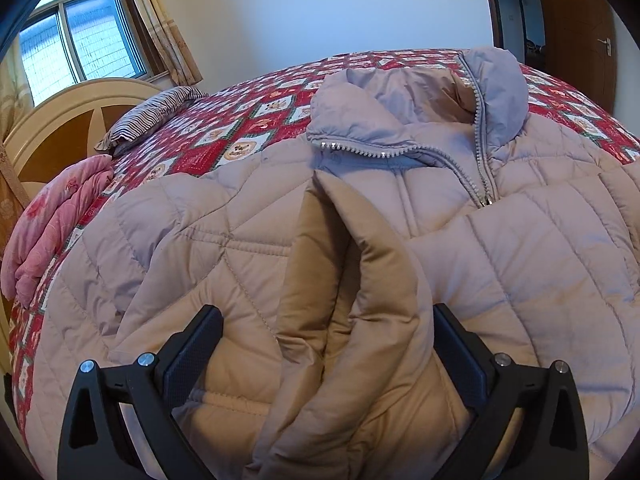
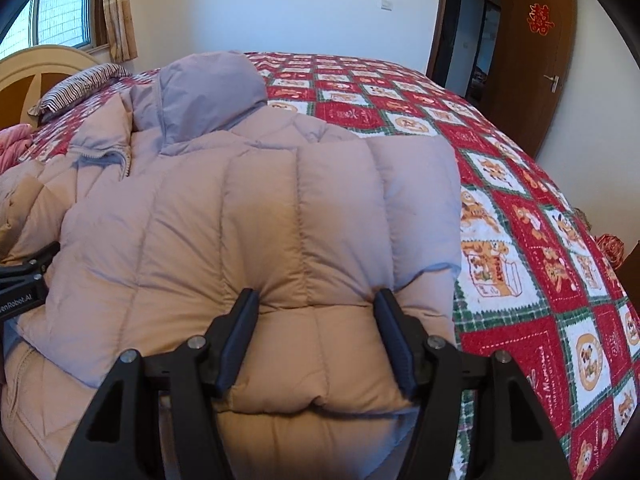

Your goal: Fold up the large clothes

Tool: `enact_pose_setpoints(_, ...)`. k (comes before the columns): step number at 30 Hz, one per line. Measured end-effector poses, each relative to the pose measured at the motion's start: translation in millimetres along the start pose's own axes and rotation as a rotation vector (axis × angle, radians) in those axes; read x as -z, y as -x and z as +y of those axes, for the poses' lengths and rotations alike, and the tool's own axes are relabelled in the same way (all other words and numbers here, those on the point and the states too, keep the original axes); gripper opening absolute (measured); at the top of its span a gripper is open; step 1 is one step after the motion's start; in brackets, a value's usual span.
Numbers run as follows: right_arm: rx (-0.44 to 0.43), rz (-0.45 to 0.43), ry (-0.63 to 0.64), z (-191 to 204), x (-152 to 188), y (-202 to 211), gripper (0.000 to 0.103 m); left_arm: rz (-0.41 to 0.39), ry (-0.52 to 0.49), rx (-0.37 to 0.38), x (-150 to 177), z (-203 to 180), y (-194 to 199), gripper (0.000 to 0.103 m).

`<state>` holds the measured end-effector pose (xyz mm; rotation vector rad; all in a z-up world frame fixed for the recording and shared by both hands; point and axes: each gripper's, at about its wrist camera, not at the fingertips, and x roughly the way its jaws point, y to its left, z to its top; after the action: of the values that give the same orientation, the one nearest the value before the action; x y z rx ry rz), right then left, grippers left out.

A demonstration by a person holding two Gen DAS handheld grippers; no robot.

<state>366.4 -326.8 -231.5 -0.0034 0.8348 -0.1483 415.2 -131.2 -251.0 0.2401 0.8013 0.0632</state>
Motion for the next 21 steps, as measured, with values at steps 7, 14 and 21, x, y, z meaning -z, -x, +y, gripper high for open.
enact_pose_setpoints(7, 0.031, 0.006, 0.025, 4.0, 0.0, -2.1, 0.065, 0.008, 0.003, 0.014, -2.1, 0.0, 0.2, 0.102)
enact_pose_setpoints(14, 0.018, 0.001, 0.032, 3.2, -2.4, 5.4, 0.074, -0.041, -0.001, 0.061, -16.3, 38.9, 55.3, 0.102)
enact_pose_setpoints(21, 0.029, -0.062, -0.035, -4.0, 12.7, 58.4, 0.084, -0.167, 0.017, -0.098, 26.9, 163.6, 120.3, 0.102)
